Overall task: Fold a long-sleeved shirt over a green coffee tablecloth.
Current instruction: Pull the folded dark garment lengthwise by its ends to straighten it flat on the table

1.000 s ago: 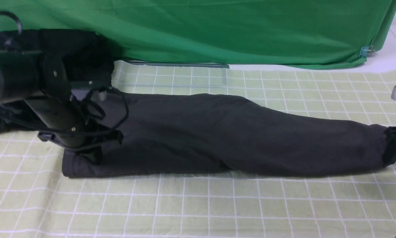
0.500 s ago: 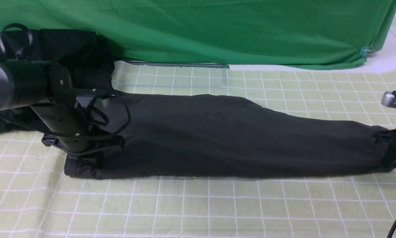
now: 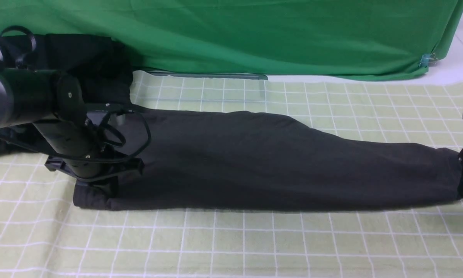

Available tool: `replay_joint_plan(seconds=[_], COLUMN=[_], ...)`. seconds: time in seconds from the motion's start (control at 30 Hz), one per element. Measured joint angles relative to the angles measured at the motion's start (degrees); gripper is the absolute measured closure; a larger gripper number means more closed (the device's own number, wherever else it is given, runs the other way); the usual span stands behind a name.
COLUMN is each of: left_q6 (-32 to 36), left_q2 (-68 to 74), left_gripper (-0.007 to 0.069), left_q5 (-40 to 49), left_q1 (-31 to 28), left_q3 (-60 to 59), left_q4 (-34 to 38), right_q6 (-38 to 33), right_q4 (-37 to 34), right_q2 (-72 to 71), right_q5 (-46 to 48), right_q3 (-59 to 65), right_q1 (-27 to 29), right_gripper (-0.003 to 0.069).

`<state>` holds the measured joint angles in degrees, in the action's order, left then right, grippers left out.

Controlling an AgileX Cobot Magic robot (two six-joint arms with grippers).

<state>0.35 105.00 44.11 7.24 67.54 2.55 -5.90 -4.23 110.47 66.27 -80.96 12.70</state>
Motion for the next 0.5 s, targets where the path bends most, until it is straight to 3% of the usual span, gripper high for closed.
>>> replay_joint_plan(seconds=[0.1, 0.27, 0.37, 0.5], left_q6=[-0.34, -0.34, -0.34, -0.34], left_q2=[-3.71, -8.30, -9.33, -9.33], left_gripper=[0.0629, 0.0629, 0.0629, 0.0629], left_q5=[1.11, 1.30, 1.70, 1.79], left_q1=[-0.10, -0.34, -0.34, -0.34], left_q3=[-0.15, -0.15, -0.17, -0.46], left_q4=[-0.28, 2.25, 3.57, 4.70], right_q6=[-0.02, -1.69, -3.85, -4.54], right_q4=[-0.44, -5.07, -9.24, -9.67], right_q2=[-1.75, -3.12, -0.39, 5.38], right_q5=[1.75, -5.03, -9.33, -10.45], right_q3=[-1.00, -1.11, -1.92, -3.98], right_q1=[0.00, 0.00, 0.00, 0.00], right_gripper=[0.0039, 0.0046, 0.0048, 0.0050])
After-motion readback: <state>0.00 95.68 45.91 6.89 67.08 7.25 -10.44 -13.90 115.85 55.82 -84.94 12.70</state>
